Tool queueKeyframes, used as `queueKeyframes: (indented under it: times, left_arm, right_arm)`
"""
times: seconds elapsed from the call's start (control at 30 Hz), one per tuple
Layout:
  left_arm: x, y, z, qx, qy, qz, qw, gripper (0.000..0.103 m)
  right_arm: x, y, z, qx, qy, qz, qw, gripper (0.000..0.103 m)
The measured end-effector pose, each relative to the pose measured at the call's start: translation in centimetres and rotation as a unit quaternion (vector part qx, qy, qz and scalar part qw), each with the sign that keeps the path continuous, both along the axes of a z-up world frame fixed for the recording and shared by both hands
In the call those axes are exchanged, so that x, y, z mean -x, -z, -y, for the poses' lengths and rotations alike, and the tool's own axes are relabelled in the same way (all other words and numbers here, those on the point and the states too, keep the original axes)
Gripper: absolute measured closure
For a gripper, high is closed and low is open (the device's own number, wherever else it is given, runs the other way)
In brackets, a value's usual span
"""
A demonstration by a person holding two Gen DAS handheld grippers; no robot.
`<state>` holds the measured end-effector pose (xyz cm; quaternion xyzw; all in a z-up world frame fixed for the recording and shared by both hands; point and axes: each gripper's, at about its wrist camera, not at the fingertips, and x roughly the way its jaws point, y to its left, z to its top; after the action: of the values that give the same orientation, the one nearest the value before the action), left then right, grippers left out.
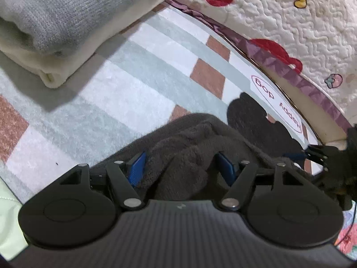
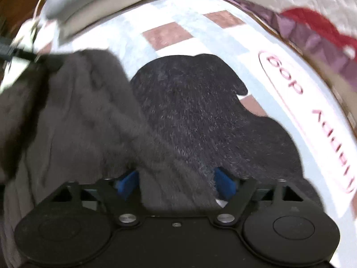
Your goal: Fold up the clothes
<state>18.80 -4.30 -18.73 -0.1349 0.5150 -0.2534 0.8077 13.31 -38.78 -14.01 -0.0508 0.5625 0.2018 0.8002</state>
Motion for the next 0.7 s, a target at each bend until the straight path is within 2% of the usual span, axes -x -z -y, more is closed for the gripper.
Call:
queueKeyframes:
  times: [0.07,0.1,0.13,0.2,0.23,0.27,0.3,0.37,0.47,0.53,0.7]
  left_arm:
    - [0.1,0.2,0.1,0.003,0.004,-0.005,1.0,0.034]
    - [0.2,0.2,0.2,0.0,0.003,-0.003,1.0,0.034]
    - [0.3,0.1,0.3,-0.005,0.001,0.001,1.0,0.035]
    - [0.8,-0.2,1.3,-0.037,0.016,0.017,0.999,0.037]
    - [1.1,-0.4,1.8,-0.052,0.027,0.026,0.998,0.046]
    - [1.3,-0.8,2.1,-0.056,0.037,0.029,0.9973,0.067]
    - [1.6,-1.3,1.9,-0.051,0.042,0.03,0.9974,0.073]
    - [2.1,-2.6,1.0,-0.032,0.042,0.037,0.9979,0.082]
    - [3.5,-5.2,-1.2,0.005,0.03,0.057,0.9979,0.082]
    - [4.2,-6.6,-1.9,0.022,0.03,0.068,0.997,0.082]
    - [4.4,-9.4,-3.1,0.055,0.018,0.105,0.9927,0.075]
  right_arm:
    - [-0.3,0.3,0.4,-0.036,0.041,-0.015,0.998,0.01]
    - [-0.3,0.2,0.4,-0.062,0.061,-0.027,0.996,0.012]
    - [-0.2,0.0,0.3,-0.084,0.076,-0.037,0.993,0.017]
    - [0.5,-0.4,-1.0,-0.077,0.063,-0.038,0.994,0.076]
    - [1.0,-0.9,-1.7,-0.064,0.061,-0.032,0.996,0.077]
    - [1.6,-1.5,-2.3,-0.056,0.06,-0.024,0.996,0.081]
    - [2.4,-2.6,-2.6,-0.065,0.064,-0.006,0.996,0.086]
    - [4.0,-4.8,-2.9,-0.103,0.071,0.014,0.992,0.087]
    - [6.2,-8.1,-3.0,-0.176,0.079,0.029,0.981,0.087]
    - [7.1,-9.2,-3.3,-0.217,0.071,0.019,0.973,0.088]
    - [9.8,-7.9,-4.8,-0.233,0.033,-0.052,0.971,0.088]
